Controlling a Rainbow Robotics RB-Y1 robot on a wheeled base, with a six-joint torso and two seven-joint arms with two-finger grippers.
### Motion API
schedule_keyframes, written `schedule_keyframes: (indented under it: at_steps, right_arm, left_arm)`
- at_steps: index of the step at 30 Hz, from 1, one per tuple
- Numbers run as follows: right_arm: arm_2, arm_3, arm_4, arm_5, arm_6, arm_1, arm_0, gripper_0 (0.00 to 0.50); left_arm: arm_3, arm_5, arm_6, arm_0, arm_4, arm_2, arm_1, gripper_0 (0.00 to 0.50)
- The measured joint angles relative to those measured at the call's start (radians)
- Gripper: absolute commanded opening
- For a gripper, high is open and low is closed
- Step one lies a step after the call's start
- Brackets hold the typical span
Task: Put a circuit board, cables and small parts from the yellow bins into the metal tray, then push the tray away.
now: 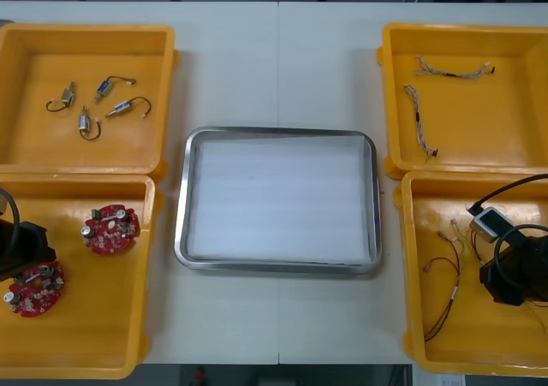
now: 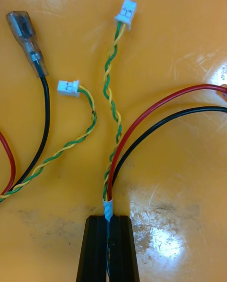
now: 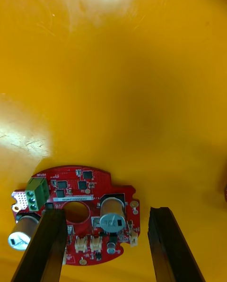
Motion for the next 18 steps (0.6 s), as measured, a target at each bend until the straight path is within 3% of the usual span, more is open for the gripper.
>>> schedule_keyframes:
  at_steps: [8, 18]
  right_arm:
    - [-0.019, -0.009, -0.008, 0.033, 0.000, 0.002, -0.002, 0.000]
    - [-0.163, -0.127, -0.034, 0.295, 0.000, 0.015, -0.035, 0.000]
  left_arm:
    - [0.008, -0.009, 0.000, 0.000, 0.002, -0.023, 0.002, 0.500]
    - [0.027, -0.022, 0.000, 0.000, 0.024, -0.045, 0.005, 0.500]
